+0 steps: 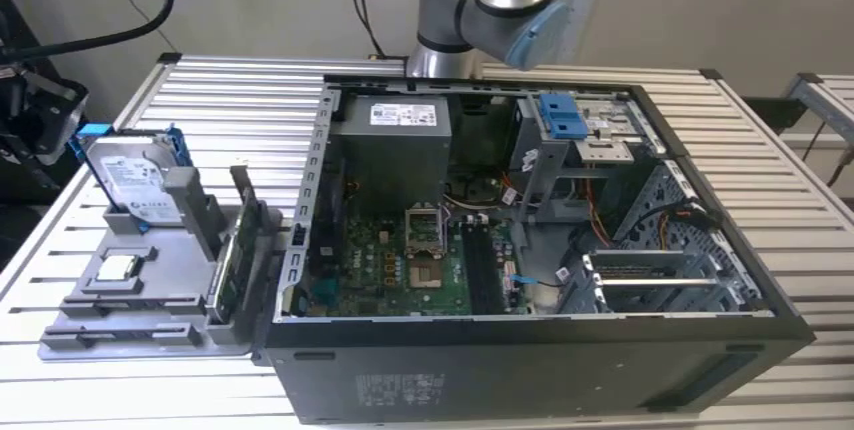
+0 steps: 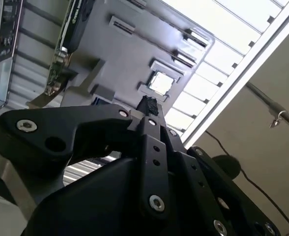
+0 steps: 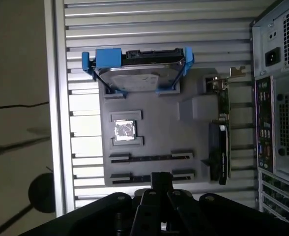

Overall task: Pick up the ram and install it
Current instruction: 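Reach for the ram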

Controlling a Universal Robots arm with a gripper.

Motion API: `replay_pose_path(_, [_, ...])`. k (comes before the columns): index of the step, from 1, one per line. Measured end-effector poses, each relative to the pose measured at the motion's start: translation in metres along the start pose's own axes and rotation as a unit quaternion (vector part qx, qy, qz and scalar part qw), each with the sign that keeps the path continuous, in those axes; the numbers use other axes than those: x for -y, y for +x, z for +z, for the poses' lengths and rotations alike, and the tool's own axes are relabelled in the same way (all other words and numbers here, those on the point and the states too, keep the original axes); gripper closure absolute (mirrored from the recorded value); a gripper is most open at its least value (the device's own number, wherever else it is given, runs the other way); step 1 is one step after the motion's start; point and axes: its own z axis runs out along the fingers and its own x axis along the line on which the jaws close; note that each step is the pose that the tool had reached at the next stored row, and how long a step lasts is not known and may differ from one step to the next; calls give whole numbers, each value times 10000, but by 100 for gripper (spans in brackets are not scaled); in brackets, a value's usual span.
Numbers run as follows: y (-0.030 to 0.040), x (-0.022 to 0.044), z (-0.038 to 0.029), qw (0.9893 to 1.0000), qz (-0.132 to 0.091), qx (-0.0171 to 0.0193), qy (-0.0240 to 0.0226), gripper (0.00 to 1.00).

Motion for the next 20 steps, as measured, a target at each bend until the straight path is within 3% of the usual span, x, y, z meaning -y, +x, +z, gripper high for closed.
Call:
replay_pose_path(10, [-6, 240, 5, 10000, 0, 0, 0, 89])
replay_pose_path(20, [-13, 363, 20, 10000, 0, 0, 0, 89])
